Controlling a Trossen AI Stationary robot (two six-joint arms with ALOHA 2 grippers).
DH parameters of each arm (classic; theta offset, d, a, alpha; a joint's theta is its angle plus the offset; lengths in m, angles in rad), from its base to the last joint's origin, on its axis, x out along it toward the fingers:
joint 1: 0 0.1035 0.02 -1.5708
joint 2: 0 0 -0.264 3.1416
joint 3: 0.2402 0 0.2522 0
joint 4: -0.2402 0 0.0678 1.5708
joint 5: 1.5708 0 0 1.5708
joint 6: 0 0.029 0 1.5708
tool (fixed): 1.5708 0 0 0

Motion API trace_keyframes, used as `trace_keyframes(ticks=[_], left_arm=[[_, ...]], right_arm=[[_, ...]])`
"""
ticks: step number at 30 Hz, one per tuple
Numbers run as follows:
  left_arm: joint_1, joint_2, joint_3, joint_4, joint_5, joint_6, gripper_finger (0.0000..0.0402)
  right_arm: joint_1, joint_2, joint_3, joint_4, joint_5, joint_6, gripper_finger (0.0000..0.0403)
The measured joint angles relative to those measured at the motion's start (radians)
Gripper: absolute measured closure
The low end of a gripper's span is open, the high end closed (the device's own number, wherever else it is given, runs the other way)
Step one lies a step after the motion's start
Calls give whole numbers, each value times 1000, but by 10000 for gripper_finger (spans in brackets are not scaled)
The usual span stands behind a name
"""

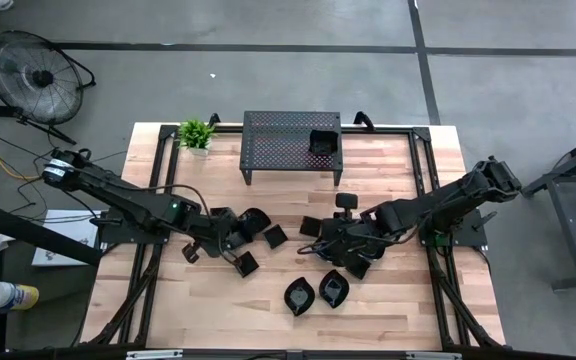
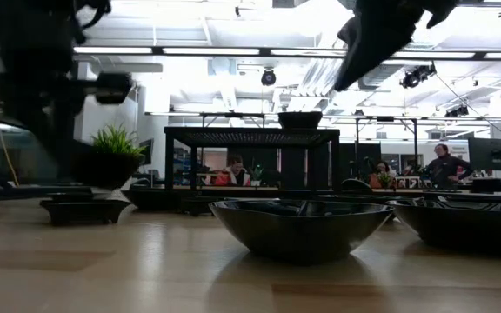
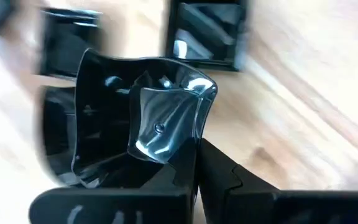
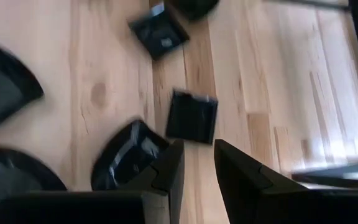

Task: Pick & Place Mini shaped plates
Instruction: Stack the distorted square plate on top of the distorted square plate on the shelf

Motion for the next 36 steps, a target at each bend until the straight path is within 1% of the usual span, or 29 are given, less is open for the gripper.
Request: trace_keyframes(ticks=[4, 11, 16, 21, 25, 30, 32, 36], left_arm=[[0, 0, 47, -2, -105, 59, 397], [-7, 0, 100, 16, -281, 180, 397], [-64, 0, 100, 77, -437, 306, 397], [-142, 1, 100, 139, -647, 400, 396], [-186, 1, 101, 175, -782, 493, 396], [-198, 35, 101, 246, -921, 599, 396], [-196, 57, 101, 270, -952, 628, 396], [-196, 111, 101, 265, -959, 681, 396]], right_arm=[[0, 0, 0, 109, 25, -5, 320], [0, 0, 0, 288, 149, -11, 320], [0, 11, 0, 364, 251, -2, 320], [0, 48, 0, 450, 321, -1, 320], [0, 99, 0, 552, 327, -42, 320], [1, 153, 0, 698, 332, -134, 320], [2, 166, 0, 724, 316, -195, 320], [14, 174, 0, 706, 219, -405, 320]])
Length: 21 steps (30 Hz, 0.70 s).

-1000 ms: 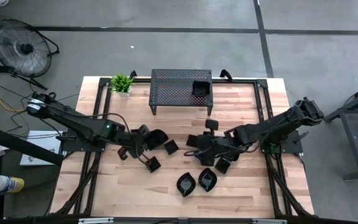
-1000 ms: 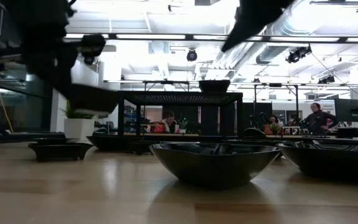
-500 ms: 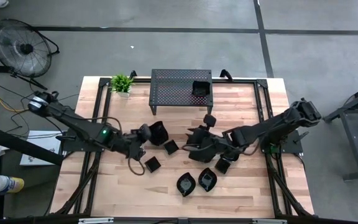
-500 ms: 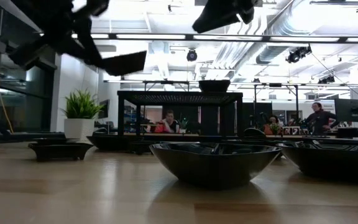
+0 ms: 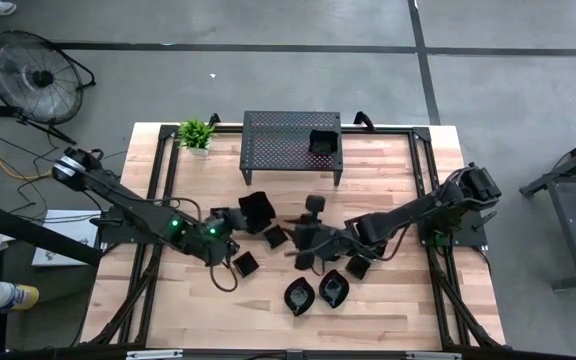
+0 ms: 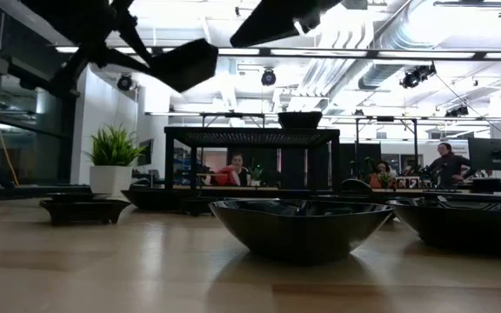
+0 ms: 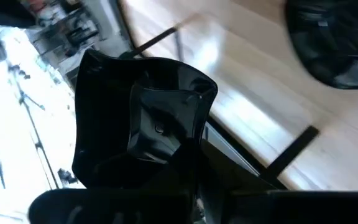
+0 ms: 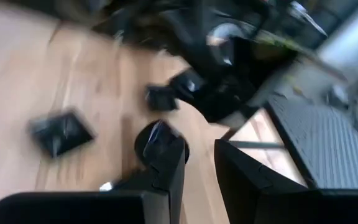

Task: Pick & Place Mini shaped plates
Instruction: Stack the distorted square plate on top of the distorted square plate on the shelf

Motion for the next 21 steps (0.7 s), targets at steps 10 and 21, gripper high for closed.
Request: trace_keyframes(ticks=[10, 21], left_arm=[[0, 101, 0, 35, -72, 73, 396], [1, 104, -1, 45, -74, 77, 396]], right_arm=[[84, 19, 0, 31, 53, -555, 320], [69, 248, 152, 33, 303, -799, 270]])
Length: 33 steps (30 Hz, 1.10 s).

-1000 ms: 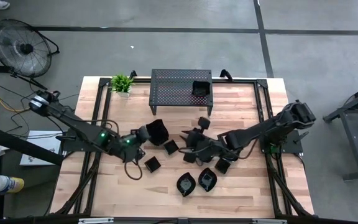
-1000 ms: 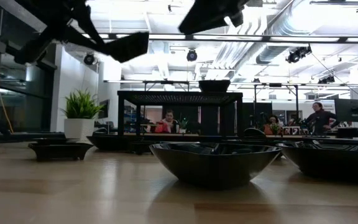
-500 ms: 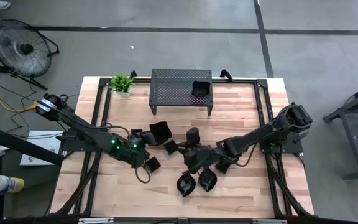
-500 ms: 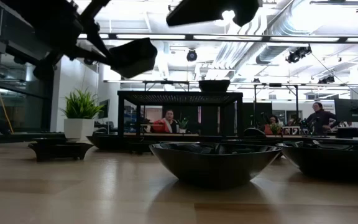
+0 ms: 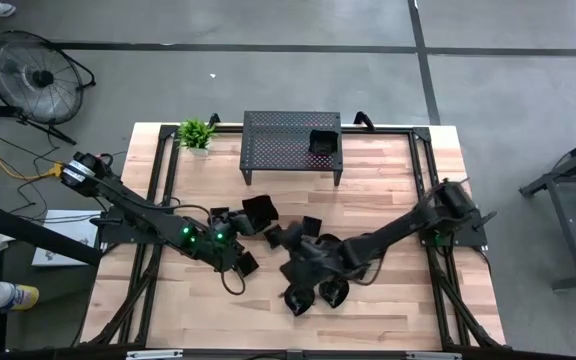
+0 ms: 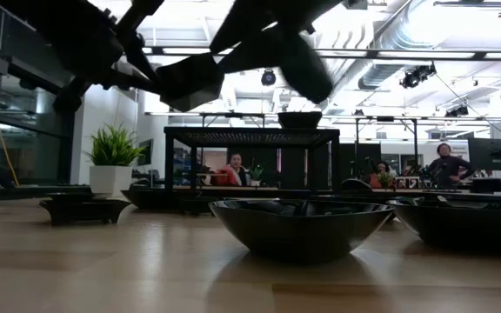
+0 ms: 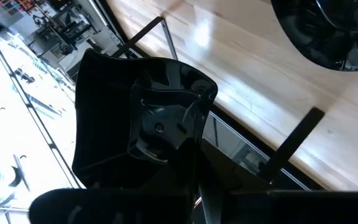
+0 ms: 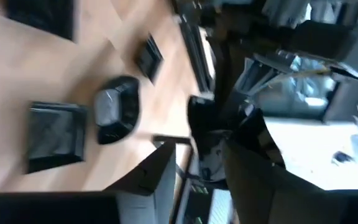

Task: Pick & Place Mini shaped plates
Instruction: Stack the distorted square plate on top of the distorted square plate on the shelf

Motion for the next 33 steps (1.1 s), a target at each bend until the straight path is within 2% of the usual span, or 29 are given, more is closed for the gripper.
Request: trace_keyframes(ticks=[4, 9, 17, 26, 33], left_arm=[[0, 0, 0, 0, 0, -6, 396], [0, 0, 0, 0, 1, -8, 396], [0, 0, 0, 0, 27, -29, 396], [0, 0, 0, -3, 29, -39, 396], [0, 0, 0, -4, 29, -59, 396]], right_arm=[[-20, 70, 76, -1, 42, -29, 250], [-41, 87, 104, -2, 3, -71, 248], [-84, 87, 104, -46, -92, -87, 274], [-111, 88, 104, -55, -89, -113, 298], [-101, 88, 104, -58, -83, -108, 336]])
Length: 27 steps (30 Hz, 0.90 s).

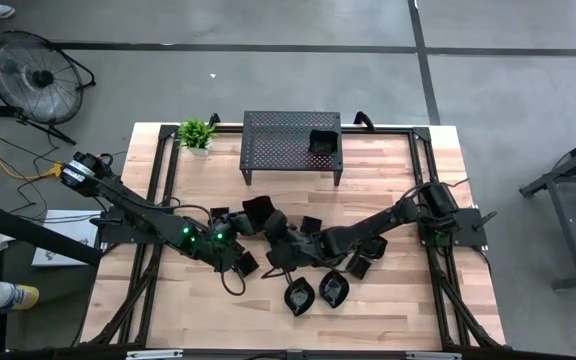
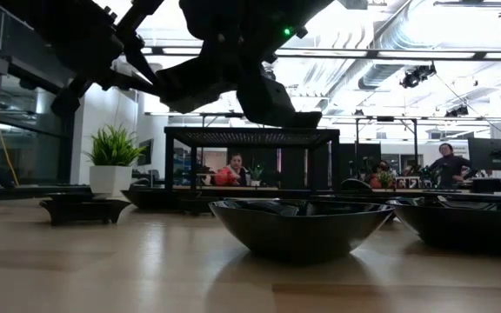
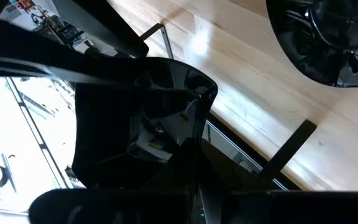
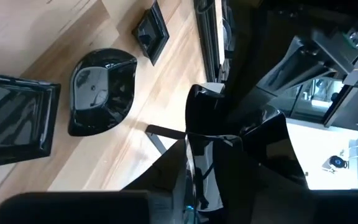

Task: Pick & Place Mini shaped plates
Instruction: Stack the distorted square plate on top of the distorted square plate on the shelf

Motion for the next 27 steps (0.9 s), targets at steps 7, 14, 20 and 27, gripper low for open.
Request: trace_keyframes(ticks=[7, 14, 20, 27], left_arm=[[0, 0, 0, 0, 0, -6, 396], [0, 0, 0, 0, 0, -6, 396], [0, 0, 0, 0, 1, -7, 396], [0, 0, 0, 0, 25, -8, 396]], right_arm=[[0, 0, 0, -3, 8, 18, 381], [-2, 0, 0, -20, 8, 28, 400], [-2, 0, 0, -20, 8, 29, 401], [-2, 0, 0, -20, 7, 49, 402]])
